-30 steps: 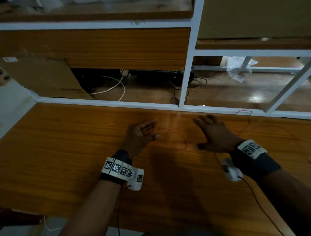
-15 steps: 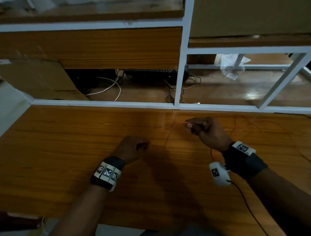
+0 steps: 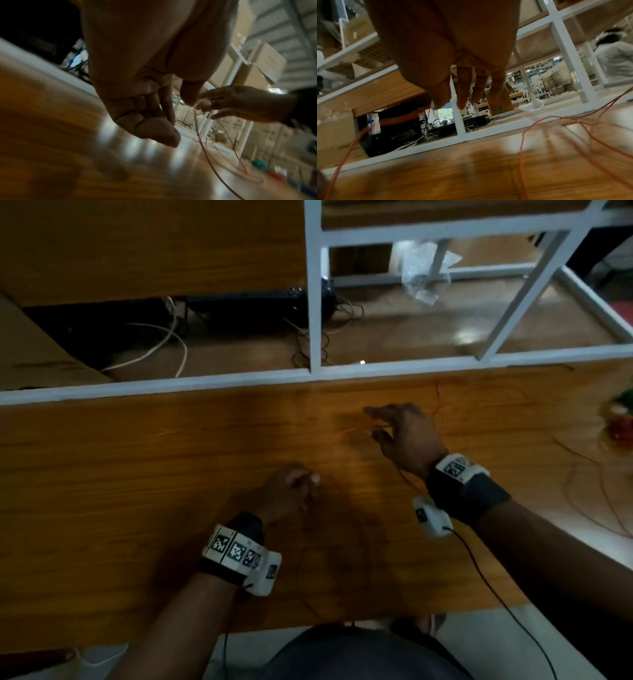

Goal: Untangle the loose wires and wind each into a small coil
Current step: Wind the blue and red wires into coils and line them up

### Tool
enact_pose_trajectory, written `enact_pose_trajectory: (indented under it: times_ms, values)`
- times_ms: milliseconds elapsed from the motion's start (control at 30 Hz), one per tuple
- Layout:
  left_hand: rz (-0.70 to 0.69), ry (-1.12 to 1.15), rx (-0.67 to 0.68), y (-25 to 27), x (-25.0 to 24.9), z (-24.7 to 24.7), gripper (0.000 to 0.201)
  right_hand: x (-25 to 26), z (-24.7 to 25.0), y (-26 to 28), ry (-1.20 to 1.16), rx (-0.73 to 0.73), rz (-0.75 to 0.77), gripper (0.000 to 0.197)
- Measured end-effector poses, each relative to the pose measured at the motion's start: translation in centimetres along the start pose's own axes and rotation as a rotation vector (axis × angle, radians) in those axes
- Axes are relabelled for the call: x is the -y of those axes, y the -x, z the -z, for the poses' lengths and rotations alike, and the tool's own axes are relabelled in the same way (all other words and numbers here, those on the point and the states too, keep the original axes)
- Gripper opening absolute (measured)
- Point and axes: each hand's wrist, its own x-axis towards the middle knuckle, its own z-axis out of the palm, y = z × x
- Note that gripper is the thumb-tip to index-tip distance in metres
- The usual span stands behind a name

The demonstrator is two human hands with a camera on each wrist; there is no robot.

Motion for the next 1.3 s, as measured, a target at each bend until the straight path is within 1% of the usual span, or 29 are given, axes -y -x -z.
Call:
enact_pose_trajectory:
  times_ms: [33, 67, 100, 133, 200, 267, 333, 367, 400, 433, 533, 600, 667, 733, 767, 833, 867, 900, 967, 1033, 1067, 1133, 1167, 1233, 1267, 1300]
  values:
    - [-0.039, -0.061, -0.021, 0.2, 0.7, 0.2, 0.032, -0.3, -0.2, -0.2, 0.067, 0.049, -0.027, 0.051]
    - [-0.059, -0.103, -0.013, 0.7, 1.4, 0.4, 0.036, -0.5, -0.3, -0.2, 0.11, 0.082, -0.054, 0.056]
    - [-0.068, -0.141, 0.029, 1.4, 1.9, 0.4, 0.042, -0.7, -0.5, 0.1, 0.122, 0.096, -0.085, 0.057]
    - [-0.075, -0.205, 0.084, 2.2, 2.2, 0.3, 0.048, -1.0, -0.6, 0.7, 0.111, 0.088, -0.101, 0.055]
    - [-0.105, -0.408, 0.208, 4.0, 2.7, -0.7, 0.058, -1.5, -1.1, 2.7, 0.043, 0.044, -0.127, 0.05]
    - [-0.193, -0.606, 0.322, 5.3, 3.5, -2.6, 0.069, -1.8, -1.5, 5.3, -0.021, 0.029, -0.166, 0.044]
    - [-0.25, -0.701, 0.41, 6.3, 4.6, -4.8, 0.074, -1.8, -1.8, 8.0, -0.094, 0.022, -0.19, 0.033]
    - [-0.27, -0.722, 0.4, 6.7, 5.1, -5.8, 0.072, -1.7, -1.9, 9.5, -0.148, 0.02, -0.206, 0.024]
    - [-0.282, -0.731, 0.358, 6.9, 5.6, -6.5, 0.068, -1.5, -2.1, 11.0, -0.206, 0.023, -0.225, 0.015]
    - [-0.296, -0.725, 0.302, 7.1, 5.8, -7.2, 0.062, -1.4, -2.3, 12.5, -0.264, 0.034, -0.251, 0.012]
    - [-0.346, -0.748, 0.206, 7.4, 6.2, -8.7, 0.039, -1.9, -3.6, 16.5, -0.359, 0.083, -0.327, 0.018]
    - [-0.425, -0.824, 0.162, 7.7, 6.3, -9.2, 0.021, -2.5, -4.4, 18.4, -0.475, 0.037, -0.382, 0.011]
    - [-0.461, -0.923, 0.15, 8.5, 5.5, -9.8, 0.015, -2.6, -4.7, 20.7, -0.562, -0.038, -0.413, 0.011]
    - [-0.431, -1.065, 0.154, 9.6, 4.8, -10.7, 0.013, -2.8, -5.2, 23.1, -0.63, -0.075, -0.459, 0.019]
    - [-0.405, -1.073, 0.137, 10.2, 4.6, -11.2, 0.011, -2.7, -5.3, 24.3, -0.678, -0.085, -0.469, 0.025]
    - [-0.372, -0.948, 0.074, 11.4, 4.3, -12.1, 0.008, -2.1, -5.4, 26.3, -0.806, -0.094, -0.473, 0.04]
    - [-0.361, -0.829, 0.037, 12.0, 4.2, -12.7, 0.009, -1.5, -5.2, 27.1, -0.867, -0.094, -0.486, 0.046]
    - [-0.35, -0.674, 0.01, 12.7, 4.1, -13.2, 0.01, -0.8, -4.8, 27.9, -0.913, -0.086, -0.501, 0.048]
    - [-0.304, -0.337, -0.013, 14.2, 3.5, -14.6, 0.011, 0.9, -4.0, 29.2, -0.977, -0.018, -0.478, 0.041]
    - [-0.292, -0.143, -0.026, 15.9, 2.3, -16.2, 0.01, 2.6, -3.6, 30.3, -1.001, 0.075, -0.367, 0.036]
    - [-0.302, -0.089, -0.016, 16.7, 1.8, -16.8, 0.011, 3.4, -3.4, 30.7, -0.999, 0.074, -0.304, 0.031]
    - [-0.334, -0.014, 0.032, 18.2, 1.1, -17.6, 0.013, 4.3, -3.1, 31.5, -0.972, -0.014, -0.213, 0.025]
    - [-0.336, 0.027, 0.068, 18.7, 0.9, -17.6, 0.012, 4.4, -2.9, 31.9, -0.965, -0.071, -0.207, 0.025]
    - [-0.338, 0.076, 0.105, 19.8, 0.4, -16.9, 0.018, 4.3, -2.1, 32.6, -0.97, -0.174, -0.258, 0.025]
    - [-0.366, 0.064, 0.067, 20.3, 0.2, -16.3, 0.022, 4.1, -1.5, 32.9, -0.951, -0.201, -0.268, 0.025]
    - [-0.425, 0.029, -0.001, 20.7, -0.1, -15.6, 0.026, 4.0, -0.7, 33.1, -0.926, -0.196, -0.25, 0.025]
